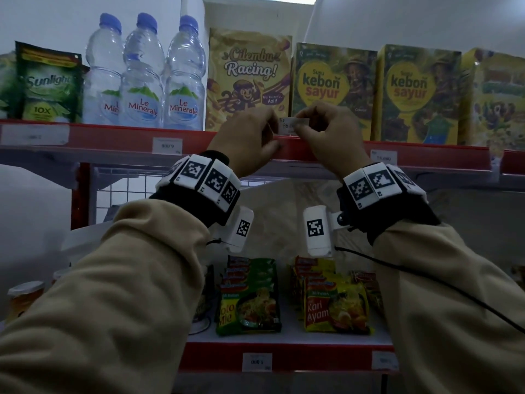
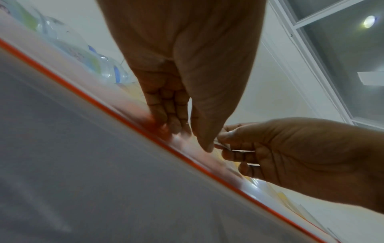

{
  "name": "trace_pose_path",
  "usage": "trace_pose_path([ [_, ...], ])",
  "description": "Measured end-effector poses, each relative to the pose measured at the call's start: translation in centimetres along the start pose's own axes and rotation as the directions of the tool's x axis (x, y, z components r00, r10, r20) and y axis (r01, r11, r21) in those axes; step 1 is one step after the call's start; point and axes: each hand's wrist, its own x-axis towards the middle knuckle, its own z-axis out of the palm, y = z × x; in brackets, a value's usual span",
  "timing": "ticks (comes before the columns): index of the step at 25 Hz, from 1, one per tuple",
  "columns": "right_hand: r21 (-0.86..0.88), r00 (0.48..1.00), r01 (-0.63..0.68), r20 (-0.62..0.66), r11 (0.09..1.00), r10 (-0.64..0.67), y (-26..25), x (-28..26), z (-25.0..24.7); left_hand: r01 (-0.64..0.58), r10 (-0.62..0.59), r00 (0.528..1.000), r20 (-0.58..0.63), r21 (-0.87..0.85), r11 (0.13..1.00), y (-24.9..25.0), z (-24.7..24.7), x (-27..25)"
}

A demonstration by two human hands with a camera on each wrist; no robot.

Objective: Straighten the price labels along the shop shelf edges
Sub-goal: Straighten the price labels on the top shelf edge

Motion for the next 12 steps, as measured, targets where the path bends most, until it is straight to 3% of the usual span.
trace_pose_path([
  [5,0.056,0.998,-0.057,-0.017,0.997,0.058,-0.9,0.8,1.5,0.021,-0.025,0.999,0.024,0.167,0.986,-2.1,-1.7,-0.9],
  [12,-0.049,0.984,-0.002,0.18,0.999,0.011,-1.8,1.2,3.1,0.066,-0.066,0.998,0.0,0.035,0.997,-3.5,-3.0,-1.3],
])
